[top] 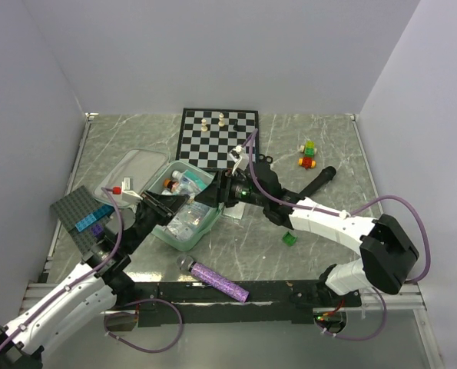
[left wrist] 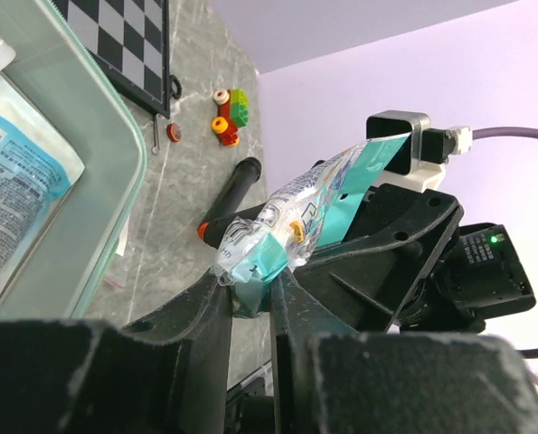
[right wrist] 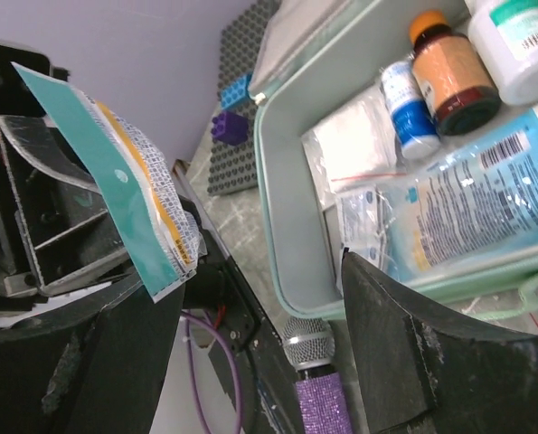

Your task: Organize the medicine kit

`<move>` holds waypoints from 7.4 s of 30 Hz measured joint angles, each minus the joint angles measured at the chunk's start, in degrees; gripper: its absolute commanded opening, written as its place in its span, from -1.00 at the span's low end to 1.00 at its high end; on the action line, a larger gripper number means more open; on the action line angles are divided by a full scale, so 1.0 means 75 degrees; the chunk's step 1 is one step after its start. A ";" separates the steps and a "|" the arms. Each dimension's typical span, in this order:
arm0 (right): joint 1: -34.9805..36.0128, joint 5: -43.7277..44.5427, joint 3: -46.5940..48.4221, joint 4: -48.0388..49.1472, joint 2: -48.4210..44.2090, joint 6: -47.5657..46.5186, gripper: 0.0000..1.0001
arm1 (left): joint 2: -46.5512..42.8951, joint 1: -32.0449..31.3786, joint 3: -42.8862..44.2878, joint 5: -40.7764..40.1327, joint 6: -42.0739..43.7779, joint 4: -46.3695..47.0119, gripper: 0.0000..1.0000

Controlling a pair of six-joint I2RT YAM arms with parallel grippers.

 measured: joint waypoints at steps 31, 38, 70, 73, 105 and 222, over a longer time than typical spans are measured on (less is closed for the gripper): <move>0.0003 -0.1172 0.2256 -0.1574 0.0676 -0.1719 -0.04 | -0.0589 0.0020 -0.0099 0.0294 0.0093 -0.0399 -0.98; 0.0009 -0.1440 0.2256 -0.1722 0.0734 -0.1751 -1.00 | -0.0691 0.0017 -0.0102 0.0294 0.0152 -0.0548 -0.81; 0.0131 -0.1617 0.3072 -0.3343 0.3188 -0.3060 -1.00 | -0.2005 0.0000 0.1757 -0.2911 0.0898 -0.5161 0.50; 0.0294 -0.1649 0.3072 -0.3270 0.3235 -0.3057 -1.00 | -0.2008 0.0000 0.1757 -0.2938 0.0909 -0.5158 0.50; 0.0938 -0.0286 0.2967 -0.3206 0.3707 -0.2454 -0.80 | -0.2267 0.0000 0.1521 -0.3080 0.0886 -0.5353 0.51; -0.2958 0.4036 0.1941 -0.3879 0.2486 -0.2200 0.23 | -0.0793 0.0000 0.1329 -0.1871 0.1716 -0.4436 0.86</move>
